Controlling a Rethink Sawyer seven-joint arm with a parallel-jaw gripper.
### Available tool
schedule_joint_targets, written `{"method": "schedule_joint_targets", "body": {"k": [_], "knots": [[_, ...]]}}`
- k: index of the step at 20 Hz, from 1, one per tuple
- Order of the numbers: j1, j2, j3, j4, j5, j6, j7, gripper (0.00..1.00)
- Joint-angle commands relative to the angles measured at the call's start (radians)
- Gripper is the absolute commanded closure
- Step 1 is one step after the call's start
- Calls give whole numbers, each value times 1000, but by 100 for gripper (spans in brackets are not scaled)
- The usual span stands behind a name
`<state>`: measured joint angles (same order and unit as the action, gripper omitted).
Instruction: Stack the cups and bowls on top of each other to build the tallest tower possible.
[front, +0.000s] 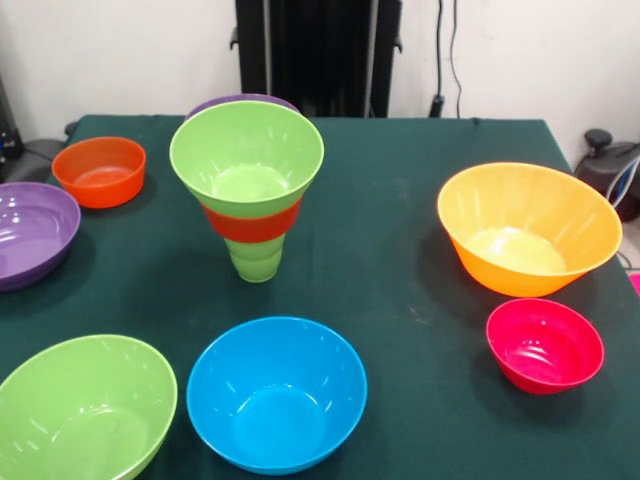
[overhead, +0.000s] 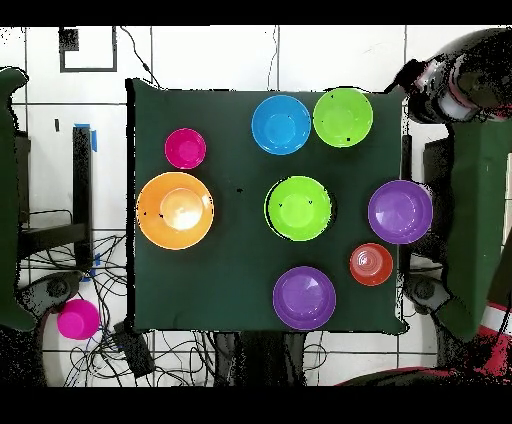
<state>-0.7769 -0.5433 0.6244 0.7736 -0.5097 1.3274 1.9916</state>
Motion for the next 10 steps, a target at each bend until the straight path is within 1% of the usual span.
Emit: {"method": "schedule_joint_targets", "body": {"k": [1, 2, 6, 8, 9, 10], "knots": [[10, 65, -47, 26, -15, 96, -135, 0], [10, 63, -52, 23, -16, 105, -133, 0], [5, 5, -77, 54, -1, 148, -116, 0], [-7, -6, -76, 84, 27, 138, -105, 0], [-17, -5, -73, 121, 54, 116, -87, 0], [-25, 1, -74, 147, 67, 86, -77, 0]]}}
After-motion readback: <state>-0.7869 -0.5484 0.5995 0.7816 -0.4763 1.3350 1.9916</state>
